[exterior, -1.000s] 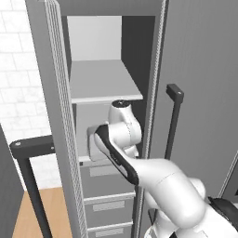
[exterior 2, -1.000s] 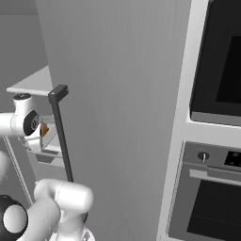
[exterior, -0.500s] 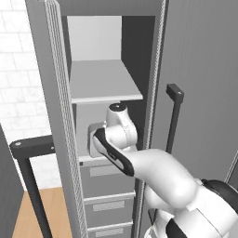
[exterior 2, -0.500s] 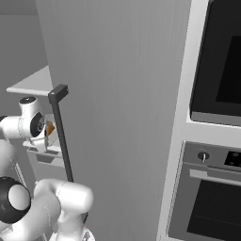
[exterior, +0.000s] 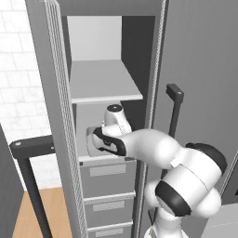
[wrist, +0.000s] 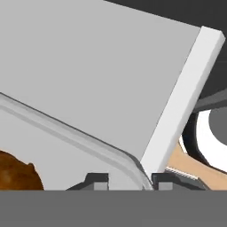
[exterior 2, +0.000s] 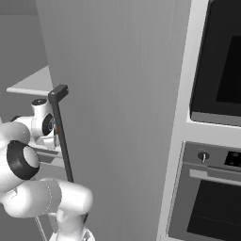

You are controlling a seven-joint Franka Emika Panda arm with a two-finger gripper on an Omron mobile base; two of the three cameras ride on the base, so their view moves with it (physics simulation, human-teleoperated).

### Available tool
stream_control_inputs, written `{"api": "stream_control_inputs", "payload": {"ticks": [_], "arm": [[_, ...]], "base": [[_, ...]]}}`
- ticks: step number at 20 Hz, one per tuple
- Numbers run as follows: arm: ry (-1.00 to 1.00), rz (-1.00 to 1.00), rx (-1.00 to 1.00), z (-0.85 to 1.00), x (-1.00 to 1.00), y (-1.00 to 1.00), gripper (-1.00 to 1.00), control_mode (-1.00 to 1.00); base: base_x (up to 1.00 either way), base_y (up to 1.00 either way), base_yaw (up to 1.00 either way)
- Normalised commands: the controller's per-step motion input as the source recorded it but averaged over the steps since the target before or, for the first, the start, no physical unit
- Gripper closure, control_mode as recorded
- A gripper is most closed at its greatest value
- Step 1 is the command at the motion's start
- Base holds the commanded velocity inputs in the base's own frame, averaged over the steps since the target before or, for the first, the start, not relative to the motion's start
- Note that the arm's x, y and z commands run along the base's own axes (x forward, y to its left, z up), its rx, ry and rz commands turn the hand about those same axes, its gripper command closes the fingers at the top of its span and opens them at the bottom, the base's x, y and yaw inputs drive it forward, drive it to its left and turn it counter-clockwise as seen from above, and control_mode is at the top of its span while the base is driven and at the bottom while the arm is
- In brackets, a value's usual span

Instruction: Take the meat container that has the chicken drumstick and place it on the second highest rack of the freezer. Then take the vegetable container that has the tomato and corn and place it on the highest rack of the freezer.

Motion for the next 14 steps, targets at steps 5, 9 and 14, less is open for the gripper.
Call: {"api": "stream_control_inputs", "payload": {"ticks": [5, 9, 14], "arm": [[0.00, -0.03, -0.01, -0.14, 0.57, 0.00, 1.00, -1.00], [0.00, -0.04, -0.01, -0.06, 0.23, 0.00, 1.00, -1.00], [0.00, -0.05, -0.04, -0.20, -0.02, 0.00, 1.00, -1.00]], "base": [[0.00, 0.00, 0.00], [0.00, 0.00, 0.00], [0.00, 0.00, 0.00]]}}
